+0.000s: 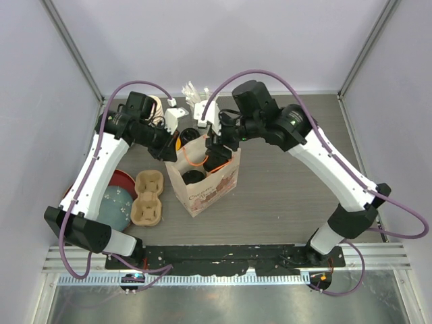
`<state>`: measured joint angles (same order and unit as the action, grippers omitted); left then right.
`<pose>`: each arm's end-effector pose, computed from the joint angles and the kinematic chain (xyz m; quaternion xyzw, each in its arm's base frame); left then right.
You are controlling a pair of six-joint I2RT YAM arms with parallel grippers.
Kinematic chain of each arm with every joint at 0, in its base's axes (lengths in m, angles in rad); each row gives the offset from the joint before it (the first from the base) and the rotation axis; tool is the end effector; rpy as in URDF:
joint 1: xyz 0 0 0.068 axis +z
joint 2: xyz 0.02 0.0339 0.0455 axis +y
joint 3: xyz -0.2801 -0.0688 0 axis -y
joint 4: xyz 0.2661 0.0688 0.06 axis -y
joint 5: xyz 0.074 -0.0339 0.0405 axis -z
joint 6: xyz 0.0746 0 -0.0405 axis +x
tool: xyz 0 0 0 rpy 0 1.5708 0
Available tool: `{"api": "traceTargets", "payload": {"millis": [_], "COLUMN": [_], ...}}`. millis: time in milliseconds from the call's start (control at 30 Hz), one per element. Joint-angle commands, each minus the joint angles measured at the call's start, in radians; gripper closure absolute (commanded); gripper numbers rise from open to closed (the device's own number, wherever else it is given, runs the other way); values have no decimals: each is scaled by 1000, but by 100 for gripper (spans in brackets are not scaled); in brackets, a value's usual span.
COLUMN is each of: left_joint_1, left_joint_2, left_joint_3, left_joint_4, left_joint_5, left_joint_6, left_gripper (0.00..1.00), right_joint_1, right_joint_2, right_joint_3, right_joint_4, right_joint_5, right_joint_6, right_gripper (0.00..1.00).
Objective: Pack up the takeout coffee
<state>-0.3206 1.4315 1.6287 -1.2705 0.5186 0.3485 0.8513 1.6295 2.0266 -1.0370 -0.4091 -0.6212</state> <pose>0.2698 -0.1285 0.3799 0.3672 0.8642 -0.2452 0.2414 0.2234 0.3000 0.4663 -0.6551 0.5871 0.2308 0.4157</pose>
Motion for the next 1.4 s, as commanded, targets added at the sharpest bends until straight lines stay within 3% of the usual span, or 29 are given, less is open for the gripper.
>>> {"api": "traceTargets", "payload": {"millis": [0,133,267,433,500,867,967,1167,1367], "left_joint_1": [-3,-2,-2,-3,-2,-3,-2,74,97], "left_joint_2": [7,10,6,1,-3,-6,-5,-6,53], "left_joint_3": [3,10,32,60,74,256,325,416,404], "left_joint_4": [20,20,10,-13,-18,-136,-193,-184,-57], "left_joint_5": [9,6,3,-23,-32,-69,-83,-11,-111], "left_joint_6": [10,6,-2,-9,-17,-5,10,-12,-89], "left_gripper": [100,100,87,71,59,24,16,4,3], "right_joint_1": [-4,-20,-58,-172,-216,-340,-348,-365,-365], "right_joint_2": [-103,-141,-142,-119,-88,167,288,544,655], "right_joint_3": [-18,-58,-72,-106,-108,-28,85,329,417], "right_joint_4": [176,312,408,520,540,693,718,652,680], "right_joint_5": [4,79,251,280,286,192,144,81,43], "right_joint_6": [104,202,317,438,463,495,472,430,429], "right_gripper": [40,39,38,39,39,45,43,39,36]}}
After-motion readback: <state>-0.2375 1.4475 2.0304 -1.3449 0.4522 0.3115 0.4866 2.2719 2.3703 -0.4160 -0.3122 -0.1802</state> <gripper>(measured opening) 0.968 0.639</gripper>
